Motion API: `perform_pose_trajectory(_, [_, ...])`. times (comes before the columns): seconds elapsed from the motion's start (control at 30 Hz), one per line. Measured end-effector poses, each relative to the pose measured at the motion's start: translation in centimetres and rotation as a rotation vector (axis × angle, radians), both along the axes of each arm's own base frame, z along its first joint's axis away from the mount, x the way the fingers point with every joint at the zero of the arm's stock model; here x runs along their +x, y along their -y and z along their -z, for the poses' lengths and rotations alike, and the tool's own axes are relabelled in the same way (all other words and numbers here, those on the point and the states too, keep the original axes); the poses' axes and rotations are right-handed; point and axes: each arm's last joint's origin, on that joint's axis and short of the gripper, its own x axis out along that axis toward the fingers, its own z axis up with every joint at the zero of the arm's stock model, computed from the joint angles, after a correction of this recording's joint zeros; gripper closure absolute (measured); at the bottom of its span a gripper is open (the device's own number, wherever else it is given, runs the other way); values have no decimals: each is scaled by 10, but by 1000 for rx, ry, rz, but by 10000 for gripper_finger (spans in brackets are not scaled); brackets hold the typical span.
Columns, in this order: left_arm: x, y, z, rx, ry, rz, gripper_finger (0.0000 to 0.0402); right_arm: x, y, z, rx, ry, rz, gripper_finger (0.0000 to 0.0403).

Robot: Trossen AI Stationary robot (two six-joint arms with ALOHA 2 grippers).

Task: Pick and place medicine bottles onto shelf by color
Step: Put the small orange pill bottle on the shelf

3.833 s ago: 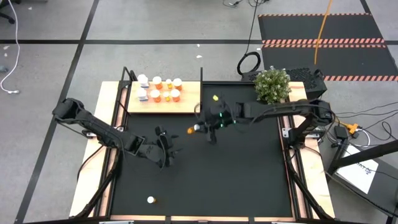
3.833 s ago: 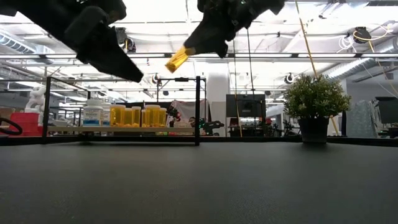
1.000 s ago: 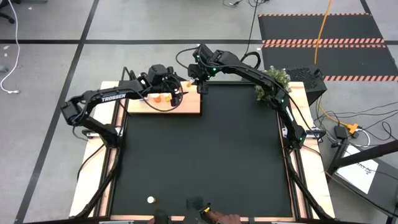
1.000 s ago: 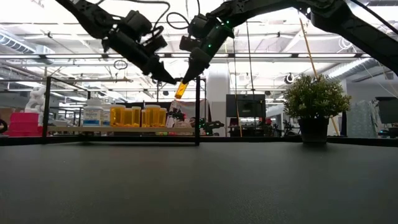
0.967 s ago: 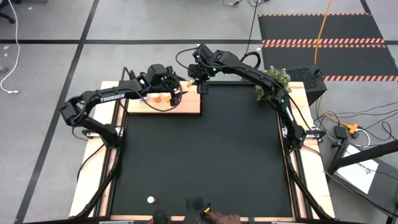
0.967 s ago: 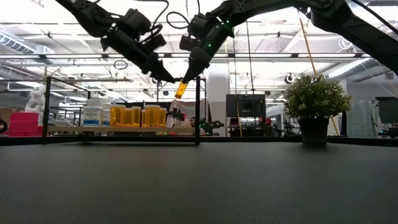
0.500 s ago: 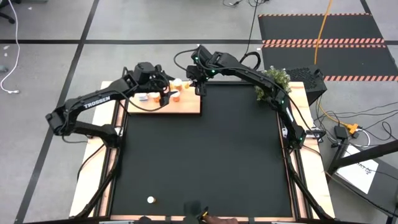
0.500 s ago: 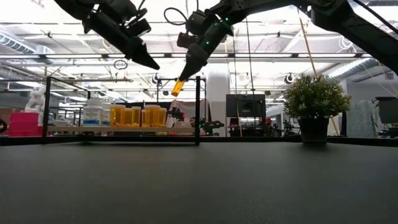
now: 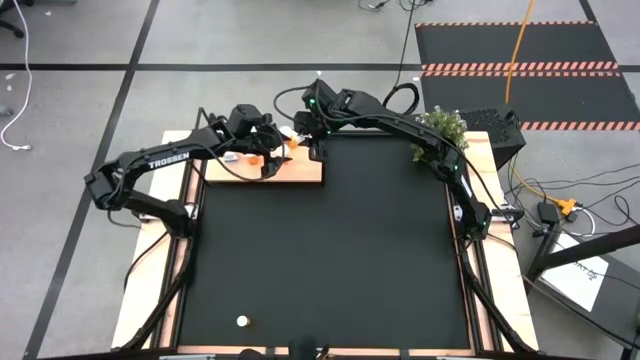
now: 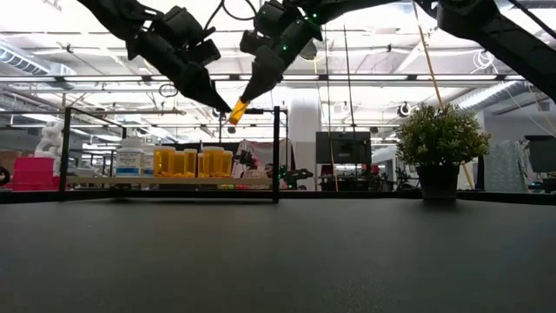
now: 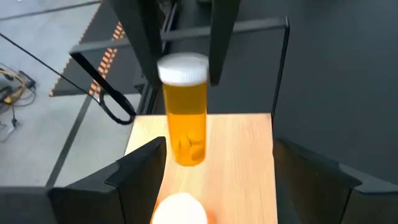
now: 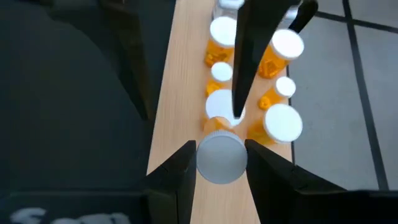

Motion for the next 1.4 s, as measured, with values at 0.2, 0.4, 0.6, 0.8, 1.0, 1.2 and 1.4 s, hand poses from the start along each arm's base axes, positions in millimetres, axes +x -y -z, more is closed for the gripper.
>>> perform_pose_trajectory(0.2, [6, -1, 3, 13, 11, 5, 105, 0, -4, -7, -5, 33, 4, 284])
perform_pose_trajectory(0.4, [8, -3, -2, 29, 55, -34, 106, -1, -5, -12, -6, 46, 8, 284])
perform_pose_trajectory(0.6, [8, -9, 3, 32, 39, -63, 107, -1, -5, -11, -5, 43, 7, 284])
perform_pose_trajectory(0.8, [9, -11, 5, 36, 26, -69, 154, 1, -9, -11, -2, 44, 1, 284])
perform_pose_trajectory(1.0, [9, -11, 4, 46, 41, -68, 210, 3, -11, -12, -6, 52, -4, 284])
perform_pose_trajectory(1.2, [9, -11, 4, 47, 44, -67, 258, 4, -12, -13, -6, 65, 3, 284])
perform_pose_trajectory(1.4, [10, -11, 3, 53, 49, -65, 292, 5, -12, -13, -7, 68, 7, 284])
